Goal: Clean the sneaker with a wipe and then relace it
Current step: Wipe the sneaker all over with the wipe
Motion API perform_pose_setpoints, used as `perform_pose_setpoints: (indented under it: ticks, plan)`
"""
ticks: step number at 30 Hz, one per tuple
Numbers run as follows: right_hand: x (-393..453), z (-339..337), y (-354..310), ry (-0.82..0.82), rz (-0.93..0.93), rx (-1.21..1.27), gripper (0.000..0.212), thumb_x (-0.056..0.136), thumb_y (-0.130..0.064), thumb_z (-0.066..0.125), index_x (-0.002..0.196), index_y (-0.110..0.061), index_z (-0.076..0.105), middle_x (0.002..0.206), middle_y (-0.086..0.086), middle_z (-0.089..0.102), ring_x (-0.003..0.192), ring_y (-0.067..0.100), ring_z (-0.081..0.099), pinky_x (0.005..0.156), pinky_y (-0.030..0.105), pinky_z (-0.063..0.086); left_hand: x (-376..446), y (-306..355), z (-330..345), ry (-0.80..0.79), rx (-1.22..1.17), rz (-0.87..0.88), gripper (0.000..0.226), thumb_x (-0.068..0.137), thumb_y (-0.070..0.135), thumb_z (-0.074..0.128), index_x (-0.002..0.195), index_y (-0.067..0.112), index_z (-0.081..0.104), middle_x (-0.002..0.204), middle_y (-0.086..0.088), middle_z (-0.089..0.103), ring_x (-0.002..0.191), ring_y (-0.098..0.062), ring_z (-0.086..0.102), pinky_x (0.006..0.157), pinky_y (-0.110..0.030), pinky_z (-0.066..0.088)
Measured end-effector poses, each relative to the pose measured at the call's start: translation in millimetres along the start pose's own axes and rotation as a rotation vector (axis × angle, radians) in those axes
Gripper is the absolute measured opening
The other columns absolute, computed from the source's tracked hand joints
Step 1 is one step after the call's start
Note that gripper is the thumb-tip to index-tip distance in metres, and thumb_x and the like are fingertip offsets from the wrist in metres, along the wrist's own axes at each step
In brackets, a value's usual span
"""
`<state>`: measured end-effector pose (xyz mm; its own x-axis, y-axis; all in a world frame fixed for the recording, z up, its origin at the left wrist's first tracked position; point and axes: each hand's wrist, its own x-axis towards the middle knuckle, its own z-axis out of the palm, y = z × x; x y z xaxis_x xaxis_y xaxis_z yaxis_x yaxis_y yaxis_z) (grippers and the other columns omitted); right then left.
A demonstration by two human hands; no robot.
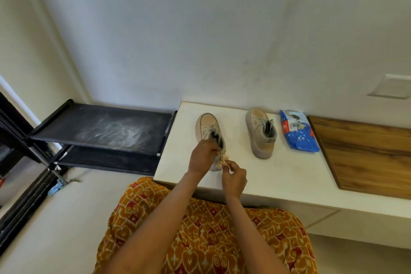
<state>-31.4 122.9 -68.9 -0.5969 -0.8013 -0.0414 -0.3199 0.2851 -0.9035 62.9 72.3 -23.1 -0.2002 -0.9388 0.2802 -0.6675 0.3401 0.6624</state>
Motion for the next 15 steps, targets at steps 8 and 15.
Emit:
perform_pose_setpoints:
  ticks: [8,15]
  plan:
    - [-18,-11,-12,-0.155,-0.149,0.061,0.019,0.091,-0.013,0.056,0.106,-0.013,0.067,0.095,0.003,0.053,0.089,0.015,0.052,0.078,0.021,0.045,-39,13,12,0.128,-0.722,-0.600,0.023,0.087,0.029,0.064,0.102,0.016,0.051,0.095,0.000,0.059,0.082,-0.010,0.059,0.059,-0.012,0.048]
    - [-10,-13,-2,-0.179,-0.069,0.205,0.028,0.095,-0.008,0.043,0.094,-0.017,0.070,0.099,0.004,0.066,0.095,0.018,0.059,0.081,0.024,0.048,-41,-6,1,-0.105,-0.656,-0.628,0.023,0.093,0.031,0.054,0.101,0.010,0.061,0.087,-0.004,0.066,0.072,-0.017,0.064,0.066,-0.025,0.057]
